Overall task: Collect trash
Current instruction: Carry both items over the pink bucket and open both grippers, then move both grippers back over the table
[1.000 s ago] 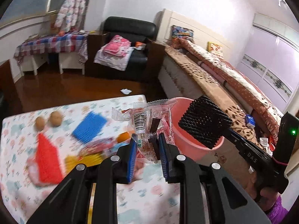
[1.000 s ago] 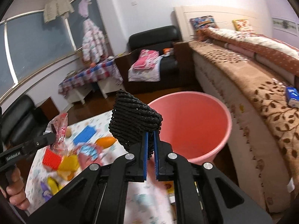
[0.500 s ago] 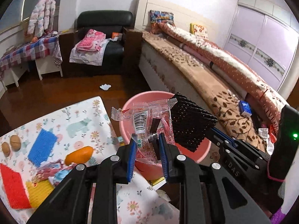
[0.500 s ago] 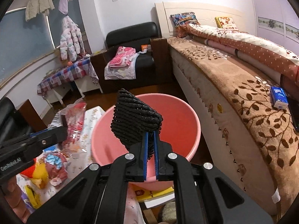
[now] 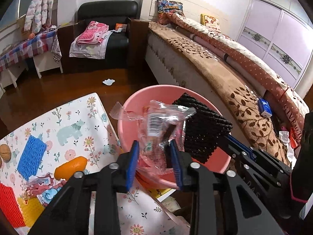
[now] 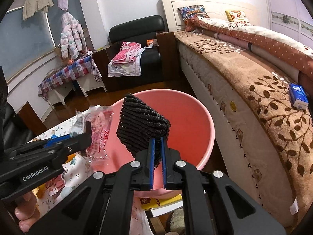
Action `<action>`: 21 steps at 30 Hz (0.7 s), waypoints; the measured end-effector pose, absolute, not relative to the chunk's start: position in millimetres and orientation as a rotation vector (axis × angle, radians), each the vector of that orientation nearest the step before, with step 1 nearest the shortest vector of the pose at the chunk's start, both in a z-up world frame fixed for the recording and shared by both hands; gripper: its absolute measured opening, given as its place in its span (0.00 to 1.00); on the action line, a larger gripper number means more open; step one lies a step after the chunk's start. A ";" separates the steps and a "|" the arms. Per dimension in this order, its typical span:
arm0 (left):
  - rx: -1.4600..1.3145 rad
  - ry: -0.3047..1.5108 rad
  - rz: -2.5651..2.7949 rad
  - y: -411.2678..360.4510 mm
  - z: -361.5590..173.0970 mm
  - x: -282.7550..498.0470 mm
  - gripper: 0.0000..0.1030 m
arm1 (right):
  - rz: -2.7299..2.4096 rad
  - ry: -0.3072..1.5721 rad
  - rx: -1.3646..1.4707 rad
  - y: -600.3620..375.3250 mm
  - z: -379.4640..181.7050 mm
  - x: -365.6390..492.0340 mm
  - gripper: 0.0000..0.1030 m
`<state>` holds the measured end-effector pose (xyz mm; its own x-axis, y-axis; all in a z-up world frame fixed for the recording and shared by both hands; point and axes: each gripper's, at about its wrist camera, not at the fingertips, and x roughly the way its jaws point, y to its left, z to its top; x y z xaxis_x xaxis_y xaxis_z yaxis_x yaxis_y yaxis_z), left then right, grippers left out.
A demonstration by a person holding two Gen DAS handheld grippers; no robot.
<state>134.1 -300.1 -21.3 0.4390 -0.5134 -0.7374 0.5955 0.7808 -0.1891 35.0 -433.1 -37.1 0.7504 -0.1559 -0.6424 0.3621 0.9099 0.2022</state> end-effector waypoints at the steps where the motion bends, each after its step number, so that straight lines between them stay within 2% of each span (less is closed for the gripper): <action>1: 0.106 0.874 -0.690 -300.3 -20.6 133.8 0.39 | -0.283 0.665 0.333 -433.3 -36.8 34.5 0.08; 2: 0.106 0.869 -0.689 -300.0 -19.4 133.8 0.41 | -0.278 0.665 0.340 -434.0 -37.0 34.3 0.12; 3: 0.105 0.866 -0.688 -299.8 -18.5 133.7 0.42 | -0.276 0.664 0.345 -433.9 -37.0 33.9 0.22; 5: 0.101 0.867 -0.687 -298.1 -17.3 133.9 0.45 | -0.274 0.657 0.354 -434.5 -37.1 32.5 0.29; 21: 0.057 0.845 -0.668 -271.4 0.1 128.9 0.47 | -0.263 0.625 0.351 -426.6 -22.9 22.1 0.31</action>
<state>128.9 -271.4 0.1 0.4740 -0.5240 -0.7077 0.5673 0.7964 -0.2097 22.1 -426.6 -22.9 0.7813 -0.1334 -0.6098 0.3422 0.9086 0.2397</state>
